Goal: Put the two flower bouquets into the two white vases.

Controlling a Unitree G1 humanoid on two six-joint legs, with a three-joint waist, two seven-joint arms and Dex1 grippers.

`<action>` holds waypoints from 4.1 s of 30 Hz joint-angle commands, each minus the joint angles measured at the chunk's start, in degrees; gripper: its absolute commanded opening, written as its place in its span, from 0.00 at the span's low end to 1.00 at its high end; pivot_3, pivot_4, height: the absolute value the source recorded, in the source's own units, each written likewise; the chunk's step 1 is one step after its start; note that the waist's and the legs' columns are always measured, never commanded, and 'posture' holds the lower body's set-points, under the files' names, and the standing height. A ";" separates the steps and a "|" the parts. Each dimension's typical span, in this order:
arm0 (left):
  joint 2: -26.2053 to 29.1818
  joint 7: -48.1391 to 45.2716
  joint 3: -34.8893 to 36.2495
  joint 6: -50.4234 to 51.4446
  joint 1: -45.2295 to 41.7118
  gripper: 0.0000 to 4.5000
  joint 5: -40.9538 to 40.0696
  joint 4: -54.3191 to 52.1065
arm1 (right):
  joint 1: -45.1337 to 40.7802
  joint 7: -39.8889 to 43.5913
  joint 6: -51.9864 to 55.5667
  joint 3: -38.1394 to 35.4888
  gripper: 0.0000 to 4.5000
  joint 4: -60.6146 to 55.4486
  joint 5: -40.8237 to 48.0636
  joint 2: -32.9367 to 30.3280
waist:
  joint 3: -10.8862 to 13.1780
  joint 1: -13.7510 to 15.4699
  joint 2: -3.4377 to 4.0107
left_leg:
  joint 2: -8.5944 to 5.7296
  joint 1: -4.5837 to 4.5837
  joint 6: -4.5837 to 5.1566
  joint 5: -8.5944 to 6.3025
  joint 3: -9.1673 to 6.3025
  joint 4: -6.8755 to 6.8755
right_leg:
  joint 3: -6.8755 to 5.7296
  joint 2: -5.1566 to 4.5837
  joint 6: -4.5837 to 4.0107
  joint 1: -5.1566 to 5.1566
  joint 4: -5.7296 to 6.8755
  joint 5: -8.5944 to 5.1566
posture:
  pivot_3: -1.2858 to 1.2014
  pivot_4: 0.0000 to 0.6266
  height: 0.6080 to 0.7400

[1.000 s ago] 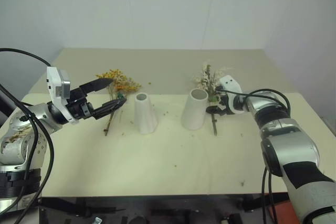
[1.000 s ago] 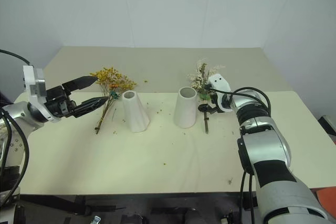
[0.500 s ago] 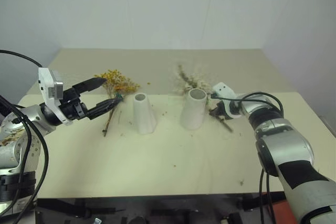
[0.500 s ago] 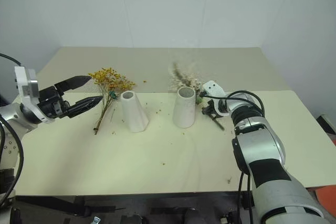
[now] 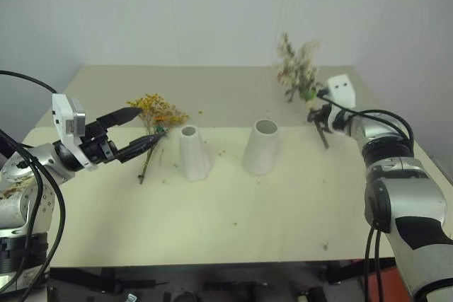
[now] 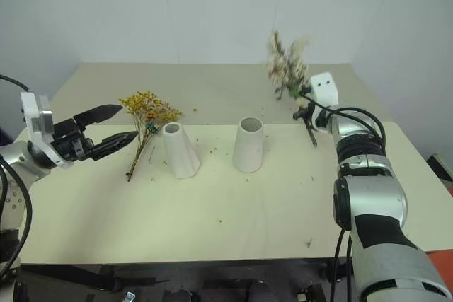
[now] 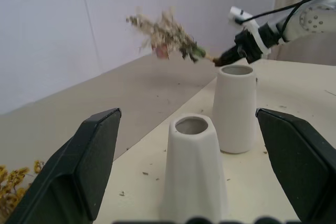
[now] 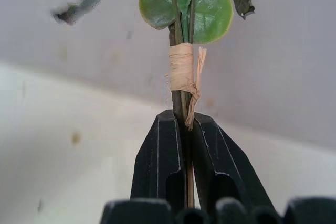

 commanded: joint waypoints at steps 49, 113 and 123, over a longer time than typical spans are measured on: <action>1.35 -2.42 0.79 -1.53 -2.19 1.00 1.13 0.10 | 32.51 -3.76 -12.26 -0.01 0.02 -57.33 24.21 23.82 | 0.04 0.07 0.09 | 0.04 0.03 0.00 0.00 -0.02 -0.06 | -0.02 0.02 0.00 -0.05 0.04 0.03 | 0.52 0.24 1.00; -0.69 -0.85 1.83 -1.93 0.81 1.00 -0.13 -2.35 | 18.67 9.71 6.04 -0.07 0.99 -38.12 28.67 8.28 | 0.04 0.22 0.07 | 0.04 0.17 0.00 0.01 0.01 -0.07 | 0.01 0.02 -0.04 0.07 0.00 -0.01 | 0.52 0.24 1.00; -1.14 -0.54 1.77 -2.26 1.58 1.00 -0.02 -2.54 | 14.82 10.02 6.40 -1.53 0.31 -34.52 28.48 8.38 | 0.04 0.27 0.08 | 0.04 0.13 0.00 0.01 -0.01 -0.07 | -0.01 0.01 -0.04 0.06 0.00 -0.01 | 0.52 0.24 1.00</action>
